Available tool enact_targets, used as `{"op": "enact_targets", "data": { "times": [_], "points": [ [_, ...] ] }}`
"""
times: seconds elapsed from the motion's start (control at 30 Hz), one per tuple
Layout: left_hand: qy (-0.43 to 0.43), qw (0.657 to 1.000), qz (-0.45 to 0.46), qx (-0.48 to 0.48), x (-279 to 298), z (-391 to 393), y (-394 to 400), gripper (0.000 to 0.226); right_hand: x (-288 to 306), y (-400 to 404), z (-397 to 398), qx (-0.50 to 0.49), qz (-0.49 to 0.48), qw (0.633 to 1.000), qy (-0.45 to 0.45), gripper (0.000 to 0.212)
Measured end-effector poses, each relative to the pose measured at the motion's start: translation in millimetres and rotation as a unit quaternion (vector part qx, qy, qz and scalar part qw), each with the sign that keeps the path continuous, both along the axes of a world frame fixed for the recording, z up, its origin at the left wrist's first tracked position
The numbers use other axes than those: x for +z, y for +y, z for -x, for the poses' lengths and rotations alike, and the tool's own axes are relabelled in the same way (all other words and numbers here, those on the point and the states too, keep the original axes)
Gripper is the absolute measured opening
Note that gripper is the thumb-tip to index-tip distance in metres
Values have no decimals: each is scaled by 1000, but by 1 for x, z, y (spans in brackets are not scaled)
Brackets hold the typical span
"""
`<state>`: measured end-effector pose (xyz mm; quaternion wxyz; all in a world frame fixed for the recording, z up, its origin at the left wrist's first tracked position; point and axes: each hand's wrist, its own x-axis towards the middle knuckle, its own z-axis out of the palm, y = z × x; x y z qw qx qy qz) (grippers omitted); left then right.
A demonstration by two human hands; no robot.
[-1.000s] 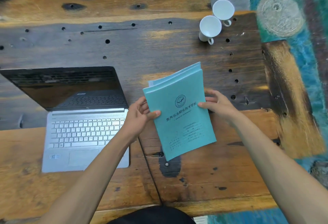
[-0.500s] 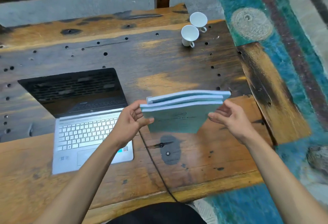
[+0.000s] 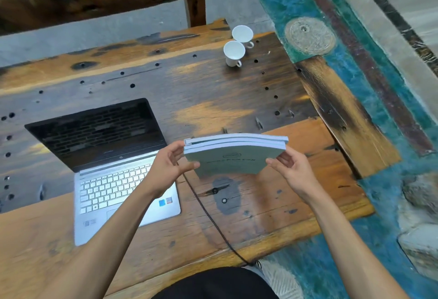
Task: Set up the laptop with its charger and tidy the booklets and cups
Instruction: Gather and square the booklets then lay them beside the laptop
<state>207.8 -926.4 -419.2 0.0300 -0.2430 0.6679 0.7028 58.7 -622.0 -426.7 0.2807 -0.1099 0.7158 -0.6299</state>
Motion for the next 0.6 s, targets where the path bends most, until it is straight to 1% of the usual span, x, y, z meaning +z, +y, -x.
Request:
{"op": "enact_targets", "data": {
  "times": [0.07, 0.27, 0.47, 0.6],
  "points": [
    [6, 1000, 16, -15, 3, 1, 0, 65, -2, 0, -2, -2, -12, 1000, -1, 43],
    [26, 997, 45, -62, 8, 7, -7, 51, -7, -2, -4, -8, -41, 999, 14, 43],
    [58, 996, 55, -43, -2, 2, -7, 54, -13, -1, -4, -14, -52, 998, 10, 44],
    [44, 993, 102, -31, -18, -3, 3, 52, -16, -1, -3, -1, -82, 997, 4, 45]
  ]
}}
